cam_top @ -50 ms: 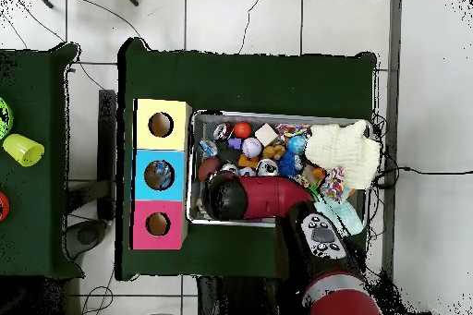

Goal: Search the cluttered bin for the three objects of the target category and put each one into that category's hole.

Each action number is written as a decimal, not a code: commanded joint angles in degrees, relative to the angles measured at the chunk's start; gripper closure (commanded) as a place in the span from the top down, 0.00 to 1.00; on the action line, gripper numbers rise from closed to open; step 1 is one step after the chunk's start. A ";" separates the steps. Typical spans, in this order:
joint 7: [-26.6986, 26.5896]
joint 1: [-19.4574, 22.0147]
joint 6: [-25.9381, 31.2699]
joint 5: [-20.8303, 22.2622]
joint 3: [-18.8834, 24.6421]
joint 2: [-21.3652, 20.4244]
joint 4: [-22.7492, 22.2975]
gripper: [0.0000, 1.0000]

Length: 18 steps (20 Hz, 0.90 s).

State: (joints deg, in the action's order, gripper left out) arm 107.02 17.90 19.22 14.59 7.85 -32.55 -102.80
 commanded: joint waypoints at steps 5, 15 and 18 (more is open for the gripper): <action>8.52 -1.82 6.89 -6.95 -0.13 1.26 8.51 1.00; 6.96 -2.17 4.87 -7.68 -0.54 5.89 11.69 1.00; 6.96 -2.63 4.51 -7.65 -0.64 7.39 13.03 1.00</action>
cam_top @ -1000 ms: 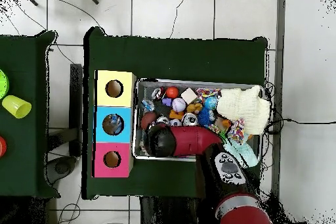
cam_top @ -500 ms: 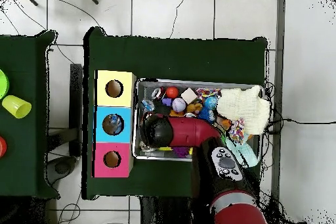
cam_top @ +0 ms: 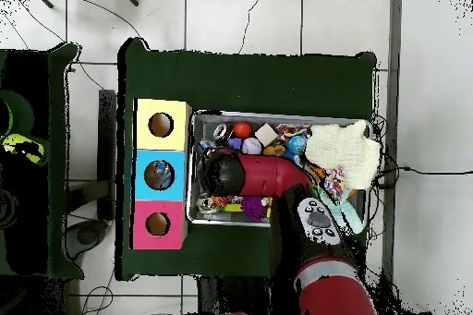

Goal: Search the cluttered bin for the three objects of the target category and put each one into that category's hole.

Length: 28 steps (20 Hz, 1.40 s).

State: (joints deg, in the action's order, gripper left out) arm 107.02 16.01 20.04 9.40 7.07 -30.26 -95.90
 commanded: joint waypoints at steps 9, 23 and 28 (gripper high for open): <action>11.41 -3.74 -0.12 -4.66 -1.76 8.91 7.48 1.00; 25.97 -15.19 -6.37 -21.09 -10.85 8.75 1.89 1.00; 27.63 -17.83 -6.67 -24.51 -13.25 8.98 1.66 1.00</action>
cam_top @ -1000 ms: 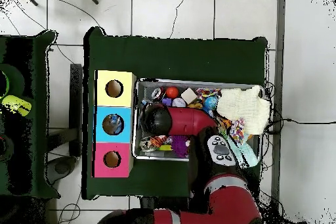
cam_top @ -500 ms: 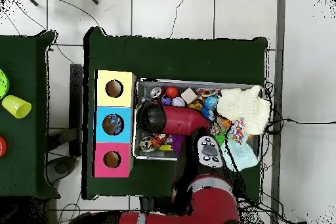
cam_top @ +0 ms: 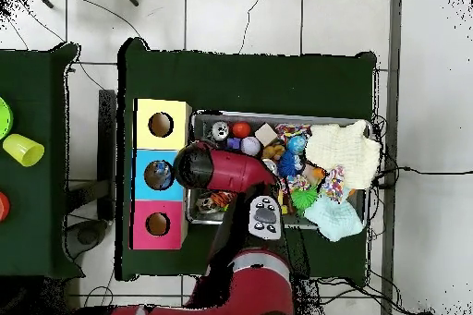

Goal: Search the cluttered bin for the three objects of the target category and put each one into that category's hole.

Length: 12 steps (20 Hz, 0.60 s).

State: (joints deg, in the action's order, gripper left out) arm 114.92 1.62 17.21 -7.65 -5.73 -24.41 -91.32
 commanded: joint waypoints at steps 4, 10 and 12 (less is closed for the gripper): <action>18.91 -2.78 -3.77 -8.12 0.36 3.18 -3.06 1.00; 17.25 -1.12 -3.42 -7.93 1.65 3.75 -2.23 1.00; 16.35 -0.64 -2.75 -7.70 1.61 3.65 -1.79 1.00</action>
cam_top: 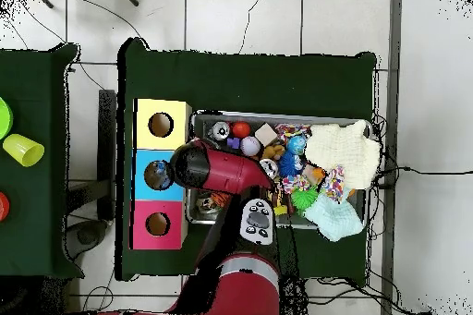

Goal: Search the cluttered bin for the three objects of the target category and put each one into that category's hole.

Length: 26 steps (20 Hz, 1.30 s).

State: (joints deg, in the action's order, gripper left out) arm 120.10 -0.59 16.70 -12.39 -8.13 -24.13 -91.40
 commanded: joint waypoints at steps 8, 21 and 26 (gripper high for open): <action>4.82 7.66 -2.75 0.10 9.66 4.11 -1.64 1.00; 2.20 10.63 -2.87 3.09 11.96 6.23 0.64 1.00; 2.00 11.05 -4.19 4.32 14.04 6.17 -0.84 1.00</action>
State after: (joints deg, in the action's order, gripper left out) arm 120.10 9.31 16.67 -11.27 -1.54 -20.05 -91.37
